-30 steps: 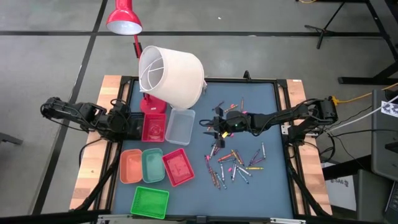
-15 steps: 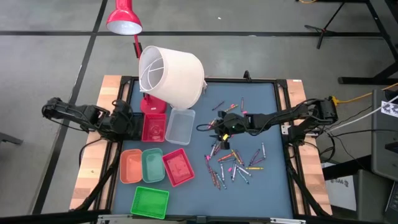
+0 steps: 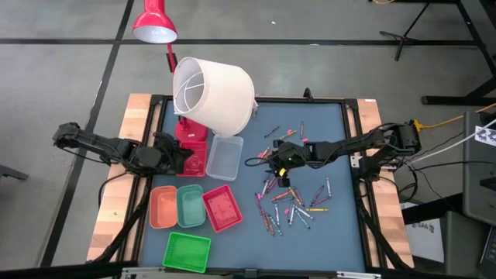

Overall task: Sort crayons
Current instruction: Put the violet crayon into the black bin

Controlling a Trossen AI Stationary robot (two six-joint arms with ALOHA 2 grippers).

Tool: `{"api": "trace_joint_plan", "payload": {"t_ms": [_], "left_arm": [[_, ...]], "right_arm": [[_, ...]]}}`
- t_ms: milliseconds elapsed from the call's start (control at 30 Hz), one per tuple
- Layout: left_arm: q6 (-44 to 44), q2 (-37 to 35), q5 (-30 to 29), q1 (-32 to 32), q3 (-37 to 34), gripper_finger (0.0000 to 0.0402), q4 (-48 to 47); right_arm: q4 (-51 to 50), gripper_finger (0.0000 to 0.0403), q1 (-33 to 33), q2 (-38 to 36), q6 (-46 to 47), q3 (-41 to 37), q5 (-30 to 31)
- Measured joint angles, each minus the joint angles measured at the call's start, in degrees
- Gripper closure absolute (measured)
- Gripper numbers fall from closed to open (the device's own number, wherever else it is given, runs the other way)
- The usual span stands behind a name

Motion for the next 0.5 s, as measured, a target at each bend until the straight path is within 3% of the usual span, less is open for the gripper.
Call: {"api": "trace_joint_plan", "payload": {"t_ms": [300, 500], "left_arm": [[12.4, 6.2, 3.1, 0.0, -0.1, 0.0325, 16.7], [16.7, 13.9, 3.8, 0.0, -0.2, 0.0325, 25.9]], "right_arm": [[-10.8, 0.0249, 0.0, 0.1, 0.0, 0.0, -7.6], [-14.3, 0.0249, 0.0, 0.2, -3.0, 0.0, -7.9]]}}
